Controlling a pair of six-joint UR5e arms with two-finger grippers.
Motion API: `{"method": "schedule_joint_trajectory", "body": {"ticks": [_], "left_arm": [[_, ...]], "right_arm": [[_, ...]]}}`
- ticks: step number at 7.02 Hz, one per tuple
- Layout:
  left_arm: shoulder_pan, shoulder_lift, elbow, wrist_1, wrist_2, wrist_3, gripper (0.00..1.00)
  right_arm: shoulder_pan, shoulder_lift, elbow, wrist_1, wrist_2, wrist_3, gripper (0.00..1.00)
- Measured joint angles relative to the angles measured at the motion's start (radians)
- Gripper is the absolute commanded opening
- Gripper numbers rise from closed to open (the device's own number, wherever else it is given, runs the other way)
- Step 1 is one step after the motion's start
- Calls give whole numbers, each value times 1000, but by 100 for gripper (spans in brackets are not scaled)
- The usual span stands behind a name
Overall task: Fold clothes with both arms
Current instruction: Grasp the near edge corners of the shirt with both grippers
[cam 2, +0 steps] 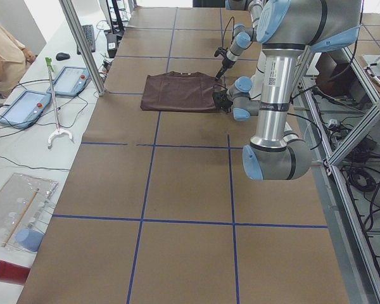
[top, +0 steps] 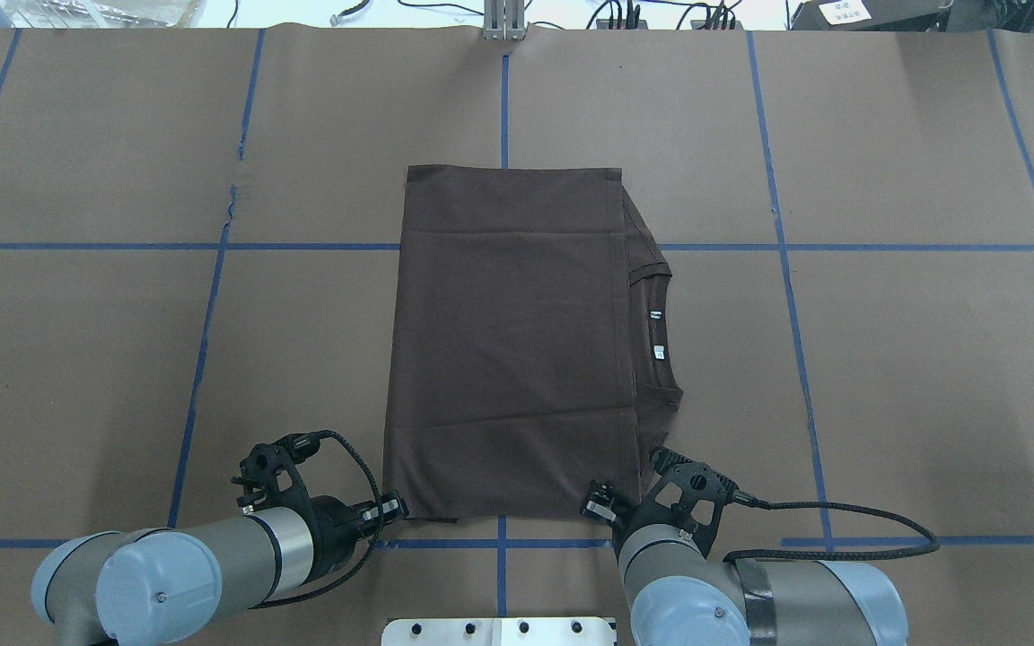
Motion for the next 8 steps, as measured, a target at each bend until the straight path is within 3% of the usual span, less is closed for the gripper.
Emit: {"method": "schedule_joint_trajectory", "body": {"ticks": [6,7,8], "left_arm": [[3,0,0,0,2,-1,0],[3,0,0,0,2,-2,0],[3,-1,-1,0,2,-2,0]], "right_arm": [[8,25,-29,-4,-6,-34,66],[8,26,-31,-5,-6,-35,52],[9,27,-33,-5,-6,-36,7]]}}
